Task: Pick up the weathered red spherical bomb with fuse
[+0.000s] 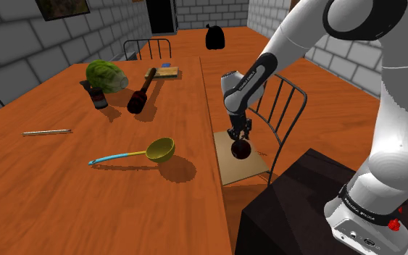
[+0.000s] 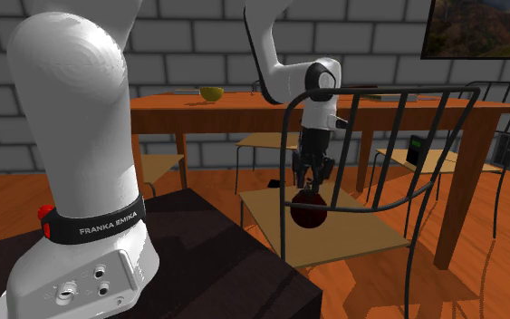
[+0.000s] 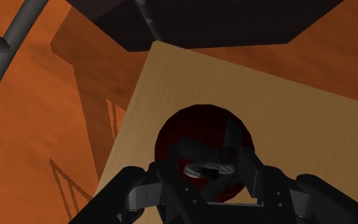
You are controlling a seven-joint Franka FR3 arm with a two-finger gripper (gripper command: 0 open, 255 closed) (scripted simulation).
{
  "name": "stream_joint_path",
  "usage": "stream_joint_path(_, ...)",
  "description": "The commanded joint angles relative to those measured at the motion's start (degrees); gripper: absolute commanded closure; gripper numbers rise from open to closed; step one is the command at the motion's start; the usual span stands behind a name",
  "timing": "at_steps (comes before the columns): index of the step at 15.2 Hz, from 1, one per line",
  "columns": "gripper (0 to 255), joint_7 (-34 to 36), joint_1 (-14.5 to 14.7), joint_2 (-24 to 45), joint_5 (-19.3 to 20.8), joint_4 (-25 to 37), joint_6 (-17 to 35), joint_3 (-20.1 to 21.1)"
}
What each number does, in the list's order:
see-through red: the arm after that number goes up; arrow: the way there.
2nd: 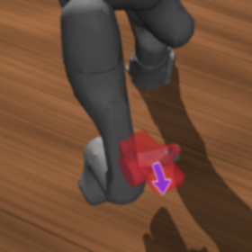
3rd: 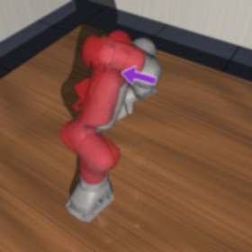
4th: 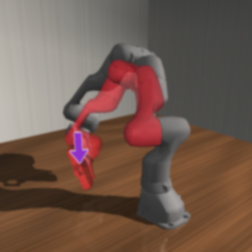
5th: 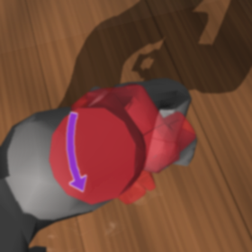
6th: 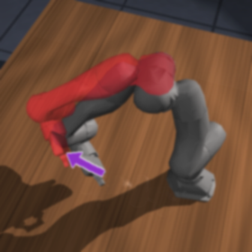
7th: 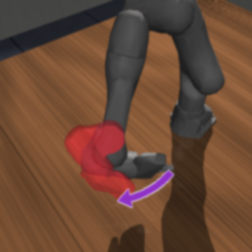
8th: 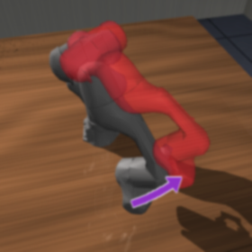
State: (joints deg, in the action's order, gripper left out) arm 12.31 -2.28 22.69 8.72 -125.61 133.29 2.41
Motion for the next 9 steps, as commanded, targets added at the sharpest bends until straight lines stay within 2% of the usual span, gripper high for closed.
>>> stream_joint_path(1, 255, -0.30, -0.09, -1.62, -0.25, -0.17, -1.43, 0.11)
stream_joint_path(9, 255, -1.09, -0.23, -6.16, -0.99, -0.07, -6.02, 0.41)
